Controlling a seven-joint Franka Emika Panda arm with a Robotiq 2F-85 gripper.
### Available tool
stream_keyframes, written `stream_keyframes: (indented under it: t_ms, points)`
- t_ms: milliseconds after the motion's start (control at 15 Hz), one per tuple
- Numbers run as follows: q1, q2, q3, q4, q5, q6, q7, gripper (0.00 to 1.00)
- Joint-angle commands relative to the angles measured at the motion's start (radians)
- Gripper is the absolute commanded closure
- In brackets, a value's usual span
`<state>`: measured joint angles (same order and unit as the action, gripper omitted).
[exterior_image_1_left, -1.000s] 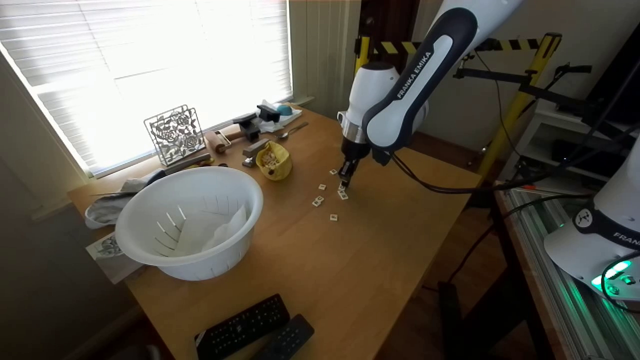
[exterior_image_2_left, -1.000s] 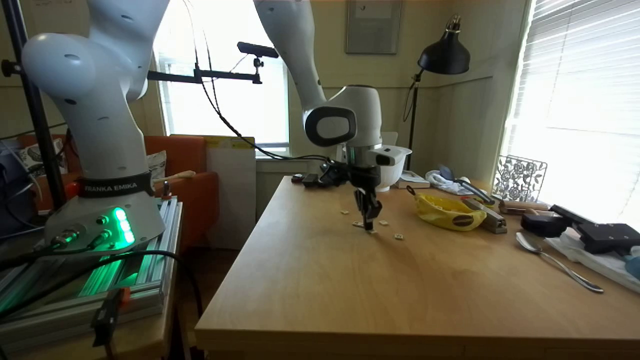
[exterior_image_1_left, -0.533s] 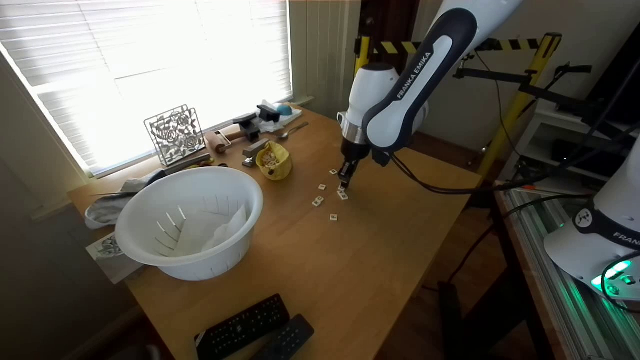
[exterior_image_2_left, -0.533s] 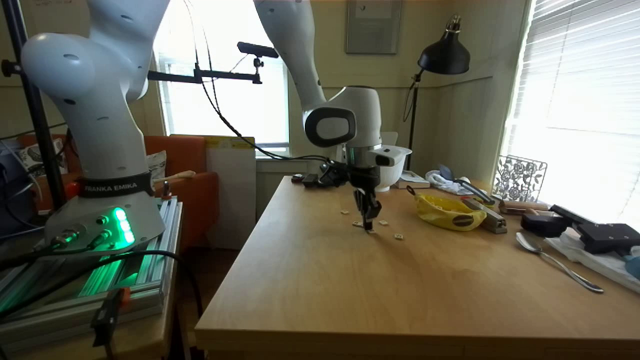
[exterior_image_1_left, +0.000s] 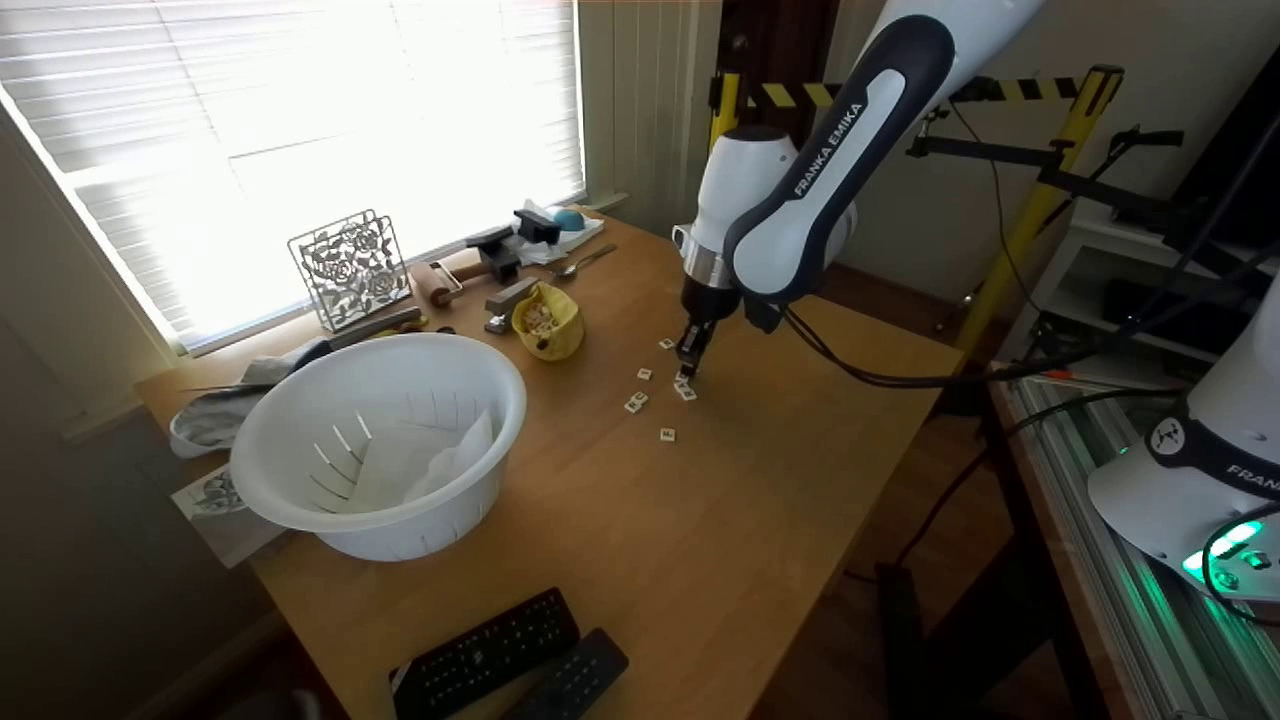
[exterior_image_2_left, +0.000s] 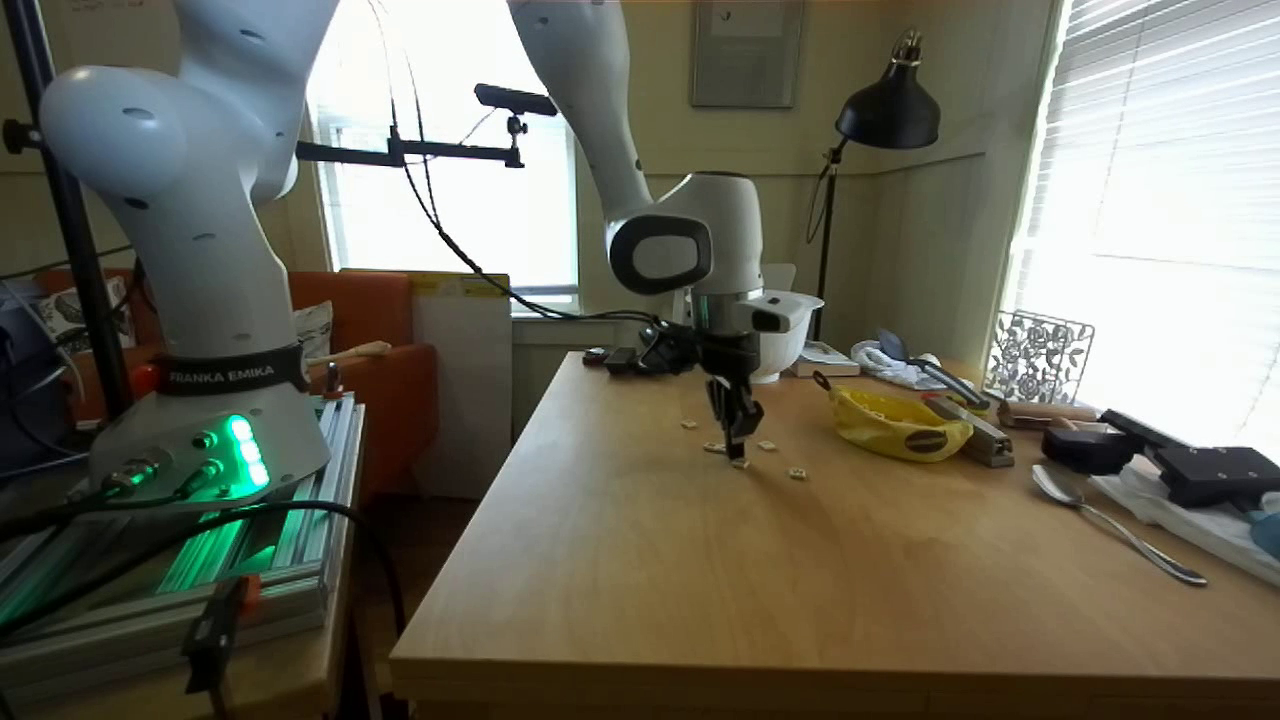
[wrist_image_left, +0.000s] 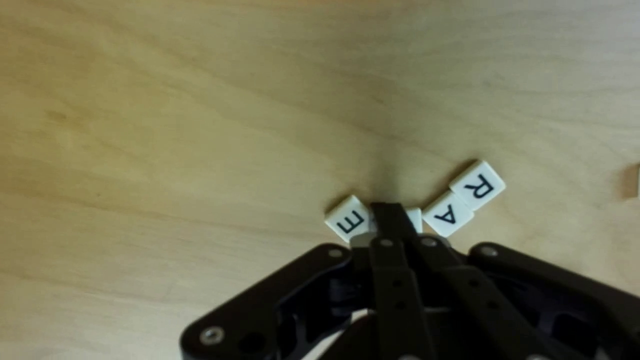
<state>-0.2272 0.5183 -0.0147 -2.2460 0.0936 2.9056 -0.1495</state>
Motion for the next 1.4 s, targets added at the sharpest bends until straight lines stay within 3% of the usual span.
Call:
stream_keyframes:
  t_ms: [0,800,1333]
  points:
    - [-0.040,0.022,0.039,0.017,-0.008,-0.001,-0.058,1.00]
    - [-0.125,0.024,0.114,0.021,-0.050,-0.015,-0.294,1.00]
    - [-0.154,0.025,0.147,0.017,-0.062,-0.018,-0.381,1.00]
